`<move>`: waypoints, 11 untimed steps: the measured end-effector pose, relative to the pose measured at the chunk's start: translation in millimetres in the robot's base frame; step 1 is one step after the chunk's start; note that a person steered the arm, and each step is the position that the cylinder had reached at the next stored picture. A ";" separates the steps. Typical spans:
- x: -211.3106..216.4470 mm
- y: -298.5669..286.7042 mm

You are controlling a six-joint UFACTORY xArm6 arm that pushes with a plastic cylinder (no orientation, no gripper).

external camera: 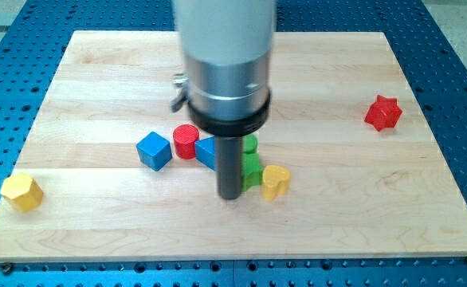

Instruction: Place the heart to the right of the hexagon

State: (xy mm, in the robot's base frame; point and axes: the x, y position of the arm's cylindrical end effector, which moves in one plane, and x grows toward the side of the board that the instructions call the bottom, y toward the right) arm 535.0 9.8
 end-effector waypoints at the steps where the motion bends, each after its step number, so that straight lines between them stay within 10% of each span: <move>1: 15.8 25.1; 2: 72.5 72.1; 3: 30.8 126.5; 9: 22.3 -146.1; 11: 52.4 -144.7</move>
